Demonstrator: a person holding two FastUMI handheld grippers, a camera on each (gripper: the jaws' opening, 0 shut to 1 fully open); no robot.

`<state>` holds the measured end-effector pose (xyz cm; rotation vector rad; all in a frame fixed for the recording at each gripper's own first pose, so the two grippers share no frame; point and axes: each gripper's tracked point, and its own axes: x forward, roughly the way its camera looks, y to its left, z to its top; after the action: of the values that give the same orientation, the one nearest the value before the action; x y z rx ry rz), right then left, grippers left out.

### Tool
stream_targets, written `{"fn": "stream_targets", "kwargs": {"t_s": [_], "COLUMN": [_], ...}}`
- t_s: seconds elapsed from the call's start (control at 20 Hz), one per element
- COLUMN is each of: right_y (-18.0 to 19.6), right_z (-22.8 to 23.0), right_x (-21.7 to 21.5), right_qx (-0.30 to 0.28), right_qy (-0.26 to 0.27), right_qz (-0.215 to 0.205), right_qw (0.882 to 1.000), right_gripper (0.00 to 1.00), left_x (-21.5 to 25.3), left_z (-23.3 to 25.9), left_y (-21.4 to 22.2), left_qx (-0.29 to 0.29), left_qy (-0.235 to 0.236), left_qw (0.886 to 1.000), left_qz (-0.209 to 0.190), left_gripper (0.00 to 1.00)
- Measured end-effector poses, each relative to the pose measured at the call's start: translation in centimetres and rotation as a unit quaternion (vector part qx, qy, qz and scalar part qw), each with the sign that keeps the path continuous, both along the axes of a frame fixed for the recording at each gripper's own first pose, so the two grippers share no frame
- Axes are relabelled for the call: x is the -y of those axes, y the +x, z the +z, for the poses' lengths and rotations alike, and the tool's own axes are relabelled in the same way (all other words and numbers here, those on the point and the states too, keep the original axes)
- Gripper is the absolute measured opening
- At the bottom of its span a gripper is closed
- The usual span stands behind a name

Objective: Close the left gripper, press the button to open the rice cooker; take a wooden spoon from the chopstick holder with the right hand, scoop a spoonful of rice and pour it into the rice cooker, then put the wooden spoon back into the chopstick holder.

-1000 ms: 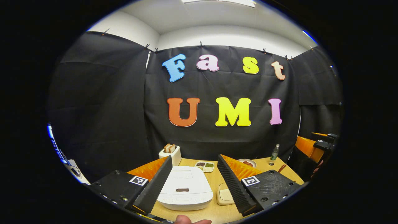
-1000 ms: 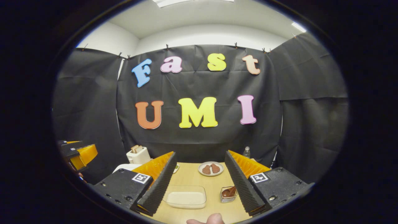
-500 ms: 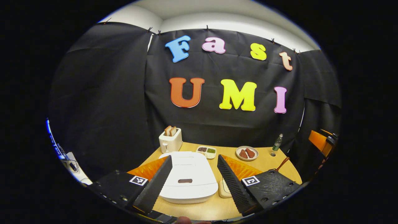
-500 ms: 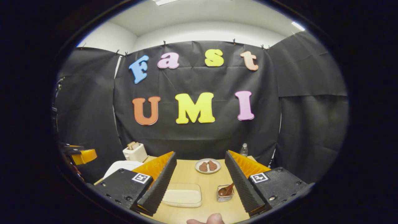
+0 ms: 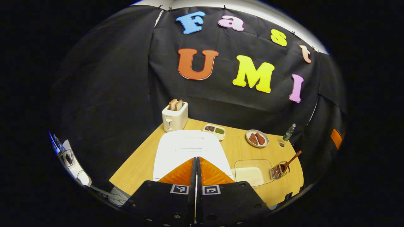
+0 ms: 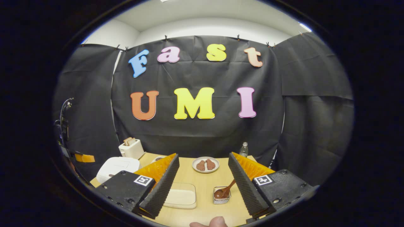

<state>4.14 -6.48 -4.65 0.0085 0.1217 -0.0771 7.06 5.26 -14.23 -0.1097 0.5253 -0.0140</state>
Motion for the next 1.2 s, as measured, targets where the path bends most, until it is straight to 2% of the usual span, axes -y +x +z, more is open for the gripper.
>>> {"fn": "stream_targets", "kwargs": {"t_s": [0.2,0.4,0.55,1.0,1.2], "right_y": [0.5,1.2,1.3,1.8,1.9], "right_z": [-1.1,-2.1,-2.8,-3.7,-4.0], "right_x": [0.4,1.4,2.3,2.8,2.7], "right_qx": [-0.015,-0.029,-0.039,-0.053,-0.056], "right_qy": [0.003,-0.001,-0.003,-0.005,-0.002], "right_qz": [-0.002,-0.009,-0.015,-0.018,-0.016], "right_qw": [1.0,1.0,0.999,0.998,0.998], "right_gripper": [0.99,0.99,0.99,1.0,1.0], "left_x": [0.8,0.3,0.7,0.3,0.3], "left_z": [-2.5,-6.4,-8.7,-10.2,-11.5], "left_y": [1.2,3.0,3.5,3.9,3.2], "left_qx": [-0.034,-0.071,-0.1,-0.113,-0.138], "left_qy": [-0.015,-0.009,-0.029,-0.033,-0.03], "left_qw": [0.999,0.997,0.994,0.993,0.99], "left_qz": [-0.021,-0.017,-0.012,-0.007,-0.011], "left_gripper": [0.0,0.0,0.0,0.0,0.0]}}
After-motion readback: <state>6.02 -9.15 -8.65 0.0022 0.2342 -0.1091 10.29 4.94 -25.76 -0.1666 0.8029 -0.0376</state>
